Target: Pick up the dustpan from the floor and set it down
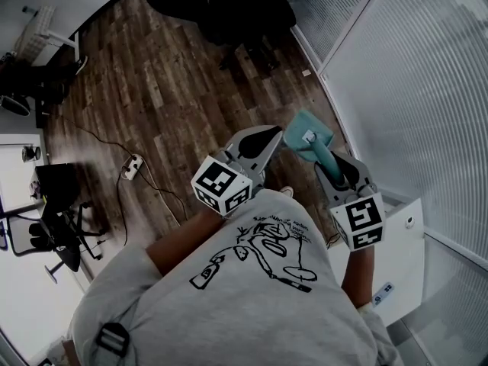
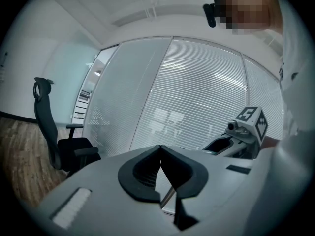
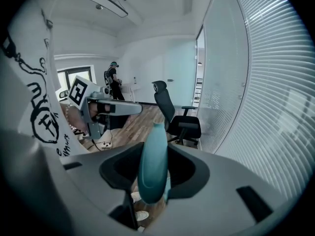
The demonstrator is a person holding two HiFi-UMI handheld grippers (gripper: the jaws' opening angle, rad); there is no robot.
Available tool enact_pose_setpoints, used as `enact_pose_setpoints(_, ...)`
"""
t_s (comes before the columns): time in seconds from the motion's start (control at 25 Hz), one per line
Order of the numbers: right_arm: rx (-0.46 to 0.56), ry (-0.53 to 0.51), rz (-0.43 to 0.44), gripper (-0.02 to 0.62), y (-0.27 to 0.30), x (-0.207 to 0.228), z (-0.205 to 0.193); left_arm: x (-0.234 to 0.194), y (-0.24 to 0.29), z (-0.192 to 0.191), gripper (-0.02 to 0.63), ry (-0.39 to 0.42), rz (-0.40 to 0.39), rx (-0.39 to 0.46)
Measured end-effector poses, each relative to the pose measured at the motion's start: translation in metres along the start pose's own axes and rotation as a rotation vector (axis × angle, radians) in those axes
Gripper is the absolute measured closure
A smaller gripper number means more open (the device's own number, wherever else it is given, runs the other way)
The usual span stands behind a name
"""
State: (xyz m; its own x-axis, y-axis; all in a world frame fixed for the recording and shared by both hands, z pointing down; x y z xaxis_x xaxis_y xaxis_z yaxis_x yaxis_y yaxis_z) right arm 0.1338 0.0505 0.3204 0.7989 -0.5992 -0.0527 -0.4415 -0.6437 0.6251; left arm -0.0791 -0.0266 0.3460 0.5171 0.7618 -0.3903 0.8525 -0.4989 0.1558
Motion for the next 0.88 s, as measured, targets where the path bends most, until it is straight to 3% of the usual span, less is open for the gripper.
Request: enact_pose_setpoints(0.88, -0.012, 0.013, 0.007, 0.465, 0.0, -0.014, -0.003, 0.002, -0.011, -0.004, 0.604, -0.009, -0.002, -0.009)
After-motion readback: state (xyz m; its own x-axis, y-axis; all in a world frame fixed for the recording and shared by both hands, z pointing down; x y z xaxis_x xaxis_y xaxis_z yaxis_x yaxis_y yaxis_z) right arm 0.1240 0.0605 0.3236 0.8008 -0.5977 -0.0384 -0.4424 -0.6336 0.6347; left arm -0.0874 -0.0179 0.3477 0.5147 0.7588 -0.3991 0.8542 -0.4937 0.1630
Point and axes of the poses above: the fingertips, and each gripper's own axes: y forward along the fingers, x to its right, z out of its top, the point moved 10 cm from there along -y, backward along the fingers, and after that the axes turned 4 degrees about -y, right-handed, at the moved point
